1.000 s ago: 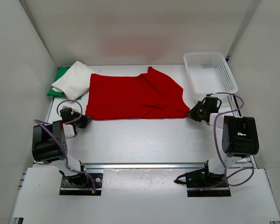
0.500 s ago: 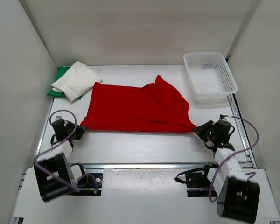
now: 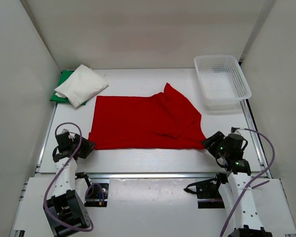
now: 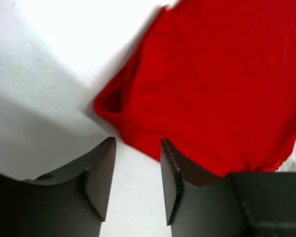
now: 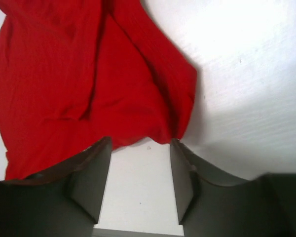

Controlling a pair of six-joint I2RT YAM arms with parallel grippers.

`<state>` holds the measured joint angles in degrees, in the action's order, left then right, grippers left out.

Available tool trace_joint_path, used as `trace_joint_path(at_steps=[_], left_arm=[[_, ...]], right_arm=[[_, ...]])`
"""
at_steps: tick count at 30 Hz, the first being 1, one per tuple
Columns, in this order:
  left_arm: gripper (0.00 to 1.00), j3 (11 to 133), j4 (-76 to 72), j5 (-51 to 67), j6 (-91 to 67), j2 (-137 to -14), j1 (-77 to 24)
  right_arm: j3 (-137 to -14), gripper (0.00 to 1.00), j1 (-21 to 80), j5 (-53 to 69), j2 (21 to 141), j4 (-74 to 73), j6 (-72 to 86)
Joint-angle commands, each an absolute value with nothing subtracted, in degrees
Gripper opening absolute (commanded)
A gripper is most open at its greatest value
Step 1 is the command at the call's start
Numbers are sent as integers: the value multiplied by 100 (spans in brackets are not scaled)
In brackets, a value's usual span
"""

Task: Fold and stack the t-shirts
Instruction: Fold the flattened tshirt in 1/3 of the way

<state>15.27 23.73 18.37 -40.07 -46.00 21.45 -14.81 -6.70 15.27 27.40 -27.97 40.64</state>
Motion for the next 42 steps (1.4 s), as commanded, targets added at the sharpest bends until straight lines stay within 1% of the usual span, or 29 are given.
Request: trace_joint_path(at_steps=[1, 2, 3, 5, 6, 7, 8, 9, 10, 11, 12, 13, 14, 15, 16, 17, 21, 23, 27, 30, 33, 42], left_arm=[[53, 2370, 2777, 1705, -3692, -4755, 2040], [54, 2599, 2795, 1705, -3674, -4798, 1969], [55, 2671, 2647, 1705, -3656, -4790, 1795], [56, 2725, 2121, 1932, -3796, -4790, 1609], [57, 2638, 1970, 2108, -3823, -4747, 1521], [58, 2541, 1551, 2179, -3945, -4703, 1364], [60, 2401, 1190, 2232, -4094, -4650, 1241], [59, 2260, 1030, 2093, -4165, -4580, 978], [57, 2207, 619, 1900, -4270, -4527, 636], [55, 2215, 511, 1724, -4393, -4526, 154], [45, 2197, 414, 1427, -4438, -4518, -129], [40, 2162, 152, 1198, -4473, -4500, -758], [30, 2171, -207, 804, -4543, -4535, -1382], [20, 2145, -341, 434, -4553, -4596, -1693], [16, 2205, -569, 170, -4501, -4771, -2271], [15, 2284, -771, 150, -4448, -4886, -2677], [15, 2522, -1475, 447, -4324, -6141, -3444], [15, 2557, -1748, 624, -4342, -6808, -3559], [16, 2514, -2319, 957, -4508, -7583, -3481], [15, 2505, -2425, 1028, -4483, -7769, -3542], [17, 2434, -2575, 1037, -4500, -7831, -3594], [17, 2022, -2795, 1178, -4605, -7849, -3252]], right_arm=[[-2073, 50, -581, 1231, 2768, -2769, 3685], [-2205, 51, -571, 1204, 2908, -2647, 3604], [-2258, 47, -510, 1222, 3005, -2445, 3543], [-2303, 37, -230, 1292, 3582, -2075, 3507], [-2398, 23, -107, 1353, 3986, -1744, 3498], [-2443, 11, 156, 1319, 4199, -1436, 3498], [-2574, 1, 489, 1257, 4697, -1302, 3498], [-2749, 0, 614, 1126, 4920, -1162, 3402], [-2908, 0, 920, 1099, 5574, -969, 3393], [-2944, 0, 1001, 1055, 5746, -714, 3393], [-2918, 0, 1167, 1098, 5974, -573, 3436], [-2935, 0, 1230, 1212, 6098, -336, 3402], [-2970, 0, 1370, 1161, 6291, -203, 3367], [-2997, 0, 1536, 1117, 6476, -185, 3297], [-2980, 0, 1608, 1064, 6521, -193, 3235], [-2971, 0, 1652, 1098, 6600, -185, 3234], [-2795, 0, 1731, 1283, 6837, 131, 3226], [-2839, 0, 1670, 1484, 7039, 184, 3217], [-2953, 0, 1801, 1460, 7338, 229, 3235], [-3093, 0, 1898, 1520, 7531, 185, 3278], [-3103, 0, 2012, 1485, 7638, 211, 3243], [-3655, 0, 2066, 1661, 8358, 352, 3357]])
